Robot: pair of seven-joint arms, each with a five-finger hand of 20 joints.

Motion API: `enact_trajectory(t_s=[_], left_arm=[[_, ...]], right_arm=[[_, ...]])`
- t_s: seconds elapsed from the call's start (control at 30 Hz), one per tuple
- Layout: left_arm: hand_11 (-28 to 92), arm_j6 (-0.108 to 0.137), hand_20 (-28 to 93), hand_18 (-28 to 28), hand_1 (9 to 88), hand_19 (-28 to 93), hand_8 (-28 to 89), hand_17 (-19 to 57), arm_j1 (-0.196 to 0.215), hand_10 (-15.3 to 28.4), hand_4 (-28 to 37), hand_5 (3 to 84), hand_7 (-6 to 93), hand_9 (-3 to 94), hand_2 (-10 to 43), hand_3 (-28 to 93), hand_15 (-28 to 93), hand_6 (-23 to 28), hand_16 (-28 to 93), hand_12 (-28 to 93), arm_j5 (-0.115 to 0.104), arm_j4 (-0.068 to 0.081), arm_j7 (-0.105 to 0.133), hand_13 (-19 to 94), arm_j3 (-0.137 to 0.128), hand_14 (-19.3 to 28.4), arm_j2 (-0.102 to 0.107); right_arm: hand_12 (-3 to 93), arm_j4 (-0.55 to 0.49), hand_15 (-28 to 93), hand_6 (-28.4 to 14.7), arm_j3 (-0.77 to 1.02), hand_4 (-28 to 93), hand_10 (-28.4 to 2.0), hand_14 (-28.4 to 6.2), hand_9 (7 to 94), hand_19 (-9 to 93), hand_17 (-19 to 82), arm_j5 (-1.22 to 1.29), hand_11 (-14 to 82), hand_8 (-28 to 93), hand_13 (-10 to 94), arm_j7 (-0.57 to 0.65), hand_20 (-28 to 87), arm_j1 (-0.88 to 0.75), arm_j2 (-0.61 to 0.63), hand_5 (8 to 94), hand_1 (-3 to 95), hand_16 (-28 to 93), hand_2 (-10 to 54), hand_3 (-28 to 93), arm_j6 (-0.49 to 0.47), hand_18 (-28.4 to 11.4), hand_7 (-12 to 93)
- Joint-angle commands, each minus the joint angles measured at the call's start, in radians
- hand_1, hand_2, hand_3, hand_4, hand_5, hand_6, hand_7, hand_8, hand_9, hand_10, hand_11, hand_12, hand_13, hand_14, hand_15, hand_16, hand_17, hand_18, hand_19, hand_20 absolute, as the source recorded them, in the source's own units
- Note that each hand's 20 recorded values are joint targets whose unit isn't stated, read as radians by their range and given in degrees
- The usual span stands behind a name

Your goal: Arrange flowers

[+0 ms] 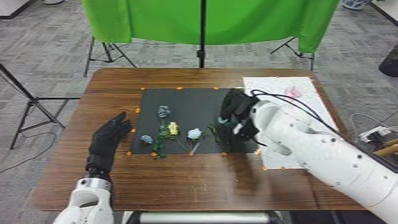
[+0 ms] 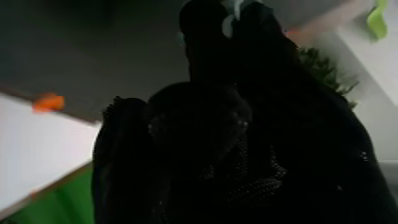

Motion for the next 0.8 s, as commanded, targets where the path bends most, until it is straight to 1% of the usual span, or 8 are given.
enact_trajectory(t_s=[0.03,0.17,0.23,0.37,0.43,0.6,0.73,0.8], left_arm=[[15,-0.020,17,11.8,26.5,6,-6,2.6,0.014,12.4,-24.7,40.6,9.9,40.5,0.7,64,17,3.9,0,11,0.003,0.012,-0.011,31,0.009,16.1,-0.003],[15,-0.020,17,11.8,26.5,6,-6,2.6,0.014,12.4,-24.8,40.6,9.9,40.5,0.7,64,17,3.9,0,11,0.003,0.012,-0.011,31,0.009,16.1,-0.001],[15,-0.022,17,11.8,26.5,6,-7,2.6,0.011,12.4,-24.7,40.6,9.9,40.5,0.7,64,17,3.8,0,11,0.003,0.013,-0.013,31,0.010,16.1,-0.001],[15,-0.020,17,11.7,26.5,6,-7,2.6,0.008,12.4,-24.7,40.5,9.9,40.5,0.6,64,18,3.8,0,11,0.003,0.015,-0.010,31,0.012,16.1,-0.001],[15,-0.021,17,11.7,26.5,6,-6,2.6,0.006,12.4,-24.8,40.5,9.9,40.5,0.6,64,18,3.8,0,11,0.004,0.016,-0.009,31,0.013,16.2,-0.002],[15,-0.022,17,11.8,26.5,6,-7,2.6,0.001,12.3,-24.7,40.5,9.9,40.4,0.7,64,18,3.9,0,11,0.003,0.019,-0.008,31,0.015,16.1,-0.004],[15,-0.020,17,11.8,26.5,6,-7,2.6,0.003,12.4,-24.7,40.6,9.8,40.5,0.7,64,18,3.9,0,11,0.004,0.019,-0.007,31,0.015,16.1,-0.008],[15,-0.018,17,11.8,26.5,6,-6,2.6,0.008,12.4,-24.7,40.6,9.8,40.5,0.7,64,18,3.9,0,11,0.003,0.015,-0.006,31,0.013,16.2,-0.007]], right_arm=[[39.0,-0.013,55,-1.0,-0.002,-12,-9.1,-1.6,93.2,93,65,-0.033,8.1,13,92,-0.009,57,-0.012,0.003,80.5,63.8,38,-9.5,49,-0.003,-11.8,17],[39.0,-0.012,56,-1.0,0.003,-12,-9.4,-1.7,92.3,93,65,-0.030,8.7,12,92,-0.016,57,-0.015,0.003,79.1,62.3,38,-9.5,48,0.004,-11.8,17],[36.8,-0.012,56,-1.1,0.001,-12,-9.8,-1.9,90.8,93,64,-0.032,12.3,12,92,-0.025,58,-0.015,0.006,78.1,61.4,37,-9.5,45,0.034,-12.1,16],[31.9,-0.011,57,-0.7,0.007,-9,-10.4,-2.0,88.6,93,64,-0.034,19.2,11,91,-0.038,58,-0.008,0.005,76.3,60.3,37,-9.5,39,0.050,-12.6,15],[30.1,-0.006,57,-0.3,0.007,-14,-10.7,-2.0,87.8,93,64,-0.040,21.4,9,91,-0.040,58,0.000,0.002,74.5,55.4,37,-9.5,48,0.059,-12.7,16],[29.3,0.002,57,0.2,0.012,-17,-11.0,-2.1,86.6,93,64,-0.030,22.6,7,91,-0.047,58,0.007,-0.002,72.3,51.7,37,-9.5,55,0.059,-12.8,16],[24.3,0.001,57,0.7,0.016,-19,-11.5,-2.2,85.1,93,63,-0.072,25.4,2,90,-0.048,58,0.004,0.004,71.0,47.9,37,-9.5,59,0.050,-12.9,16],[23.8,0.000,57,1.0,0.023,-19,-11.6,-2.3,84.9,93,63,-0.078,25.6,-5,90,-0.047,58,0.008,0.010,70.4,44.9,37,-9.5,62,0.048,-13.0,16]])
